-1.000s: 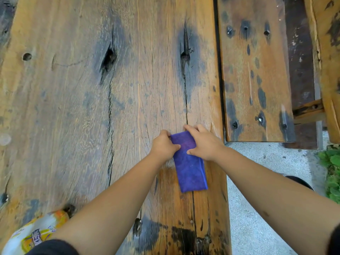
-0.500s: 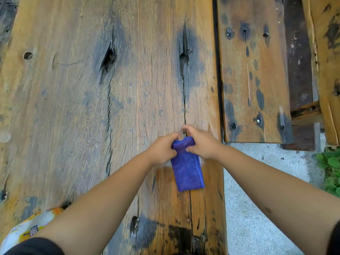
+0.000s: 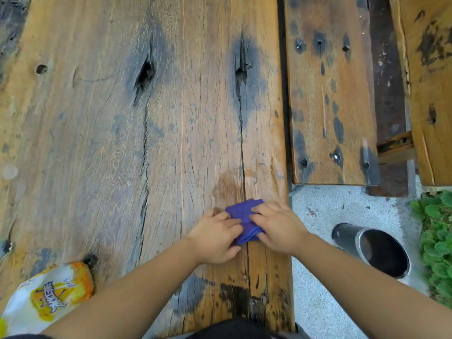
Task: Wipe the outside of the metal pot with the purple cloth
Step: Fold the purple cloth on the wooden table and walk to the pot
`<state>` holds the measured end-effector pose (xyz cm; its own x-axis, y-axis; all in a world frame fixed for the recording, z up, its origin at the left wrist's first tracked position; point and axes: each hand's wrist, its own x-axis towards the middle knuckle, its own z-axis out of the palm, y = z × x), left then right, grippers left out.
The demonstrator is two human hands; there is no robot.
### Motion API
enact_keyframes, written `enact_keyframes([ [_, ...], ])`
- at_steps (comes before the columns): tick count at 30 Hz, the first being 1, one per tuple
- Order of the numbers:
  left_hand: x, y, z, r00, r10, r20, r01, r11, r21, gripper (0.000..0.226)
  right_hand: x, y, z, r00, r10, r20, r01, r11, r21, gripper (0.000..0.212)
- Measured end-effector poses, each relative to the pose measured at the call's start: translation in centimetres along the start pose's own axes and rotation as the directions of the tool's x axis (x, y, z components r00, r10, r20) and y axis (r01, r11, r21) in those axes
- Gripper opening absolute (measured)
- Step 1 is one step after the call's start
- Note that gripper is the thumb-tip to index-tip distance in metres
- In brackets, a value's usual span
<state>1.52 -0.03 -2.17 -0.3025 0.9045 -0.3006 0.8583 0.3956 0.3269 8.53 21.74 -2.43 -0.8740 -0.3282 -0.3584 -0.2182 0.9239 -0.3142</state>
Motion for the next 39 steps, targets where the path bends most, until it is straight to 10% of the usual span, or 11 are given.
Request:
enact_keyframes([
  [7,1.2,0.1,1.4,0.928,-0.363,-0.079,0.329,0.902,-0.278,0.039,1.1,-0.3,0.5,0.963,0.268,0.025,-0.259,0.896,0.360,0.052],
  [11,2.7,-0.3,1.8,0.771,-0.631,0.087,0.620,0.712,-0.331,0.060,3.4,-0.3,0.4,0.941,0.328,0.084,-0.338,0.920,0.199,0.066],
  [19,2.5,-0.7,1.6,0.852,-0.494,0.174,0.502,0.676,-0.540,0.027,3.2,0.6,0.4,0.959,0.249,0.135,-0.281,0.896,0.344,0.032],
  [24,1.8,0.3,-1.1,0.829,-0.540,0.147,0.325,0.252,-0.911,0.026,1.0,-0.8,-1.5,0.892,0.423,0.160,-0.312,0.319,0.895,0.027],
  [31,1.0,4.5,-7.9,0.805,-0.591,0.058,0.033,-0.054,-0.998,0.021,-2.5,-4.7,-6.0,0.808,0.581,0.100,0.081,-0.277,0.958,0.027],
  [39,-2.7,11.3,-11.4,0.875,-0.477,0.081,-0.013,-0.191,-0.982,0.026,-10.1,-9.9,-7.8,0.754,0.655,0.053,0.202,-0.308,0.930,0.038],
])
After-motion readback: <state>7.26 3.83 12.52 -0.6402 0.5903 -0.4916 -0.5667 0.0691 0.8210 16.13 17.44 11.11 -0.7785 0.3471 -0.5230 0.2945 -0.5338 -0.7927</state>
